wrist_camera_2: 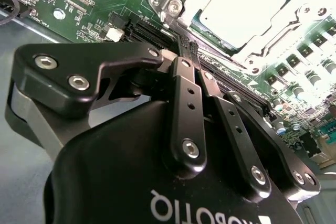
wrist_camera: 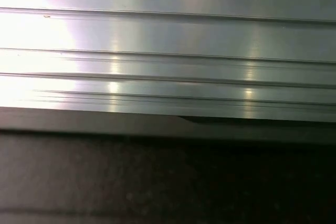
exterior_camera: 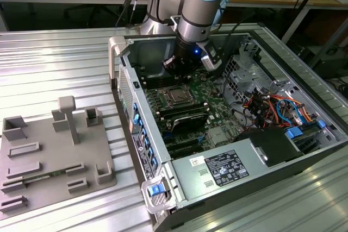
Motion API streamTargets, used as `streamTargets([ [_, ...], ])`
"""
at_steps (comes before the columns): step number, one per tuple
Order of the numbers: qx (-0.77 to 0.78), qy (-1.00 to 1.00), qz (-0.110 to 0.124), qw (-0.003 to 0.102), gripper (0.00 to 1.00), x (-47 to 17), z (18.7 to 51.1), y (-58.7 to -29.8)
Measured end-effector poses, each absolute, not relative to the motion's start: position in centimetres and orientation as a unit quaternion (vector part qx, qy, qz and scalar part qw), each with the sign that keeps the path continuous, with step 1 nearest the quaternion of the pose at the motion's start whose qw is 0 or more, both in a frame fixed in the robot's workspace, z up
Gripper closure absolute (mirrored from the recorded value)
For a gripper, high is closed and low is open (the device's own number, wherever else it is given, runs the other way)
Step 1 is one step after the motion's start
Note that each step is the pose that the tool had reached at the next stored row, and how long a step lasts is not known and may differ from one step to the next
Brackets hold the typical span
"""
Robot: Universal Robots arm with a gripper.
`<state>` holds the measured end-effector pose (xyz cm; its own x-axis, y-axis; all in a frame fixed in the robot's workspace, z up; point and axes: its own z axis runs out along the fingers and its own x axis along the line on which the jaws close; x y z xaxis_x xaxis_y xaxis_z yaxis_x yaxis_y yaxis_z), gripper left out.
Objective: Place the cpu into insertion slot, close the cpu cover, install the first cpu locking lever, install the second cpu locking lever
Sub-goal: 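Install the first cpu locking lever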
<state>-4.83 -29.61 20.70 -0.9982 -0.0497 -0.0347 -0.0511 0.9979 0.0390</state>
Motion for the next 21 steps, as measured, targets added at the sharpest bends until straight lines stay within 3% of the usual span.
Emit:
streamTargets([
  [21, -0.025, 0.999, 0.02, 0.017, 0.89, -4.82, 20.92, -29.6],
])
